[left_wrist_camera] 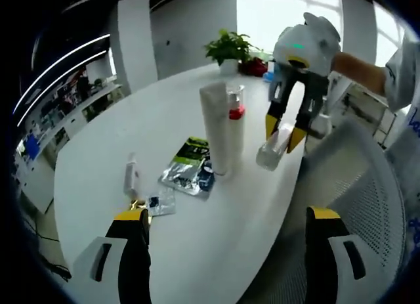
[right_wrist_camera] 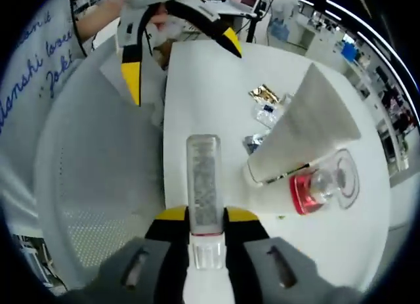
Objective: Arrange the skincare products in the storage area until every visible bottle or jar stands upright without overlapping.
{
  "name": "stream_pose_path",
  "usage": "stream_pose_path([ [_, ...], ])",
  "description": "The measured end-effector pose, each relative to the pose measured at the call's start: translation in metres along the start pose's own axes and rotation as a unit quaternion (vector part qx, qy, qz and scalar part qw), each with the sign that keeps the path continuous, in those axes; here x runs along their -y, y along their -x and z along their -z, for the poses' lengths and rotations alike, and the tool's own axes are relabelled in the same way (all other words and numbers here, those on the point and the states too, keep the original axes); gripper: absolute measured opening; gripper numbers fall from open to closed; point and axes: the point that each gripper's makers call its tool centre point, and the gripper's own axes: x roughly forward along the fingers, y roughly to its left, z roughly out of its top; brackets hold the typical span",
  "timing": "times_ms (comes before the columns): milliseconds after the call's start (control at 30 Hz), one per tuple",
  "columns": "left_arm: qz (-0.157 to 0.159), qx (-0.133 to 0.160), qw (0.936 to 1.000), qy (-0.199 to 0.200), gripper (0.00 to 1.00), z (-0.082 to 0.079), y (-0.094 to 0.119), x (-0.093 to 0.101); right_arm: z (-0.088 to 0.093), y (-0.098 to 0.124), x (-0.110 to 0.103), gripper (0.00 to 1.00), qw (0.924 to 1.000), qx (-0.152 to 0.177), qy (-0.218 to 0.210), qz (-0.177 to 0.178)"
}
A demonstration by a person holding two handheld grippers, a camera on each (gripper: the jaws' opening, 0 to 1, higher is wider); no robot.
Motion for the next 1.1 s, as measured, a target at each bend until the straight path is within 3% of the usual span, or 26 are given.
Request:
stream_pose_path([
  [167, 0.013, -0.018, 0.9996, -0.019, 0.92, 0.004, -0.008, 0.007, -0.015, -0.007, 0.0, 0.19, 0.9999, 0.011, 0.009, -0.002],
  [500, 0.048, -0.04, 0.9958, -0.067, 0.65, 0.003, -0.016, 0.022, -0.04, -0.023, -0.004, 0.19, 0.9987, 0.014, 0.046, -0.014],
  [767, 0.062, -0.055, 0.9919, -0.097, 0.52, 0.002, -0.025, 0.03, -0.054, -0.032, -0.007, 0.19, 0.9971, 0.012, 0.073, -0.017],
  [1100, 0.073, -0.068, 0.9895, -0.105, 0.36, 0.007, -0.032, 0.033, -0.067, -0.038, -0.01, 0.19, 0.9947, 0.016, 0.099, -0.024],
])
